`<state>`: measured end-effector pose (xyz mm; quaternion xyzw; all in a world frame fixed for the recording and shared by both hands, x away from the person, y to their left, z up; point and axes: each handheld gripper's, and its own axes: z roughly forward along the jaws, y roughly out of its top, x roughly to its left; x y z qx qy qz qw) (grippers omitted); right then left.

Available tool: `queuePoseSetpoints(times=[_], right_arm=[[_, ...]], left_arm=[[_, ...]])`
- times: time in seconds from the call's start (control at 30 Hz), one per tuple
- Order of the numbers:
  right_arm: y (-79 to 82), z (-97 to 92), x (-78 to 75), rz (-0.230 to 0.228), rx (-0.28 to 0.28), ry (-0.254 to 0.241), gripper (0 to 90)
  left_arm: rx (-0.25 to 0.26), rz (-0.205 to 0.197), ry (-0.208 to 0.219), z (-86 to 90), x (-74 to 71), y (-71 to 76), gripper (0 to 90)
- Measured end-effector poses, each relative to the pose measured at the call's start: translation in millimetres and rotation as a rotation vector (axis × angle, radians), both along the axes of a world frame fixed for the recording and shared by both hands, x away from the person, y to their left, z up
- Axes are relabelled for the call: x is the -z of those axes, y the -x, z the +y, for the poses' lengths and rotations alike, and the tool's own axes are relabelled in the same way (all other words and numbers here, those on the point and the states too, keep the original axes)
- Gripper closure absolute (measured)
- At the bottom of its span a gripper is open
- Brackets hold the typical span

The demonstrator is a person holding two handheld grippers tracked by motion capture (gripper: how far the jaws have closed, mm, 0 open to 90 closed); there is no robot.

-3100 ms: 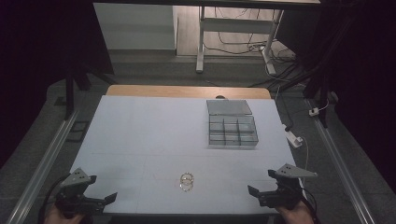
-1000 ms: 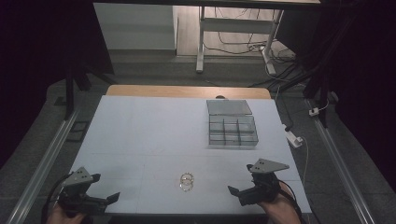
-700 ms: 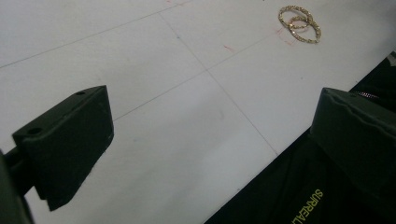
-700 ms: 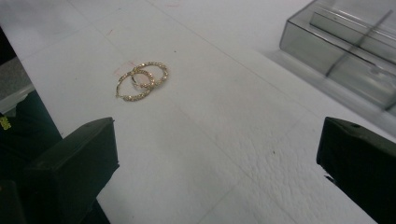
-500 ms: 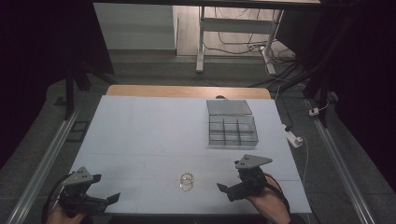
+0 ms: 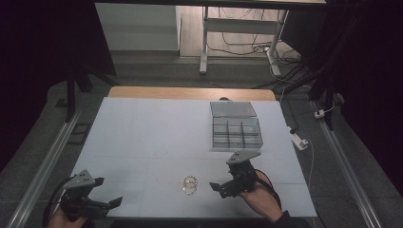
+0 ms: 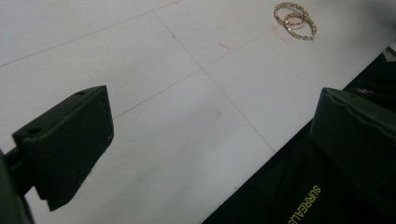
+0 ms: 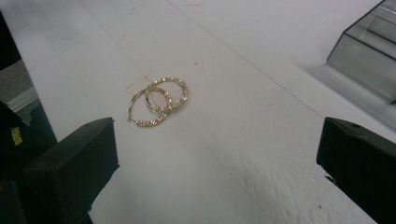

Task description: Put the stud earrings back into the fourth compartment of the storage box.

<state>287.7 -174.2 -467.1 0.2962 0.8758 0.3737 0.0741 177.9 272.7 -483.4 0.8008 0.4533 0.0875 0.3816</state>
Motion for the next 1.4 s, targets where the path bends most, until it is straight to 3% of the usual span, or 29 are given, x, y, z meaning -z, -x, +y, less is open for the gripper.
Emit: queuePoseSetpoints(times=[0.33,0.73,0.97,1.03,1.07,1.13,1.17,1.2,1.23,1.33,1.4], right_arm=[[-19.1,26.1,11.3,0.029,-0.006,0.039,0.0],[-42.5,59.4,35.1,0.029,-0.017,0.125,0.0],[-52.6,75.4,53.1,0.027,-0.019,0.2,0.0],[-52.9,78.4,55.9,0.021,-0.02,0.223,4.6],[-52.0,79.3,56.4,0.014,-0.026,0.246,11.5],[-51.1,79.6,56.5,0.008,-0.029,0.248,14.4],[-48.5,79.6,53.0,0.009,-0.037,0.248,29.6],[-47.0,79.7,51.1,0.01,-0.045,0.246,37.4],[-47.0,79.7,51.1,0.01,-0.045,0.246,37.4],[-42.1,81.6,48.2,0.011,-0.085,0.258,58.0],[-40.9,82.2,48.0,0.012,-0.098,0.255,62.9]], left_arm=[[0.003,0.001,-0.002,-0.3,0.1,-0.2,0.0],[0.009,0.003,-0.002,-0.2,0.1,-0.3,0.0],[0.009,0.002,0.0,-0.1,0.2,-0.2,0.0],[0.01,0.001,0.001,0.1,0.1,0.1,0.0],[0.011,0.001,0.002,0.2,0.1,0.1,0.0],[0.012,0.002,0.004,0.4,0.1,0.1,0.0],[0.013,0.002,0.005,0.5,0.1,0.1,0.0],[0.013,0.001,0.005,0.4,0.1,0.2,0.0],[0.014,0.001,0.006,0.5,0.0,0.2,0.0],[0.014,0.002,0.005,0.2,0.1,0.2,0.0],[0.013,0.002,0.005,0.2,0.0,0.2,0.0]])
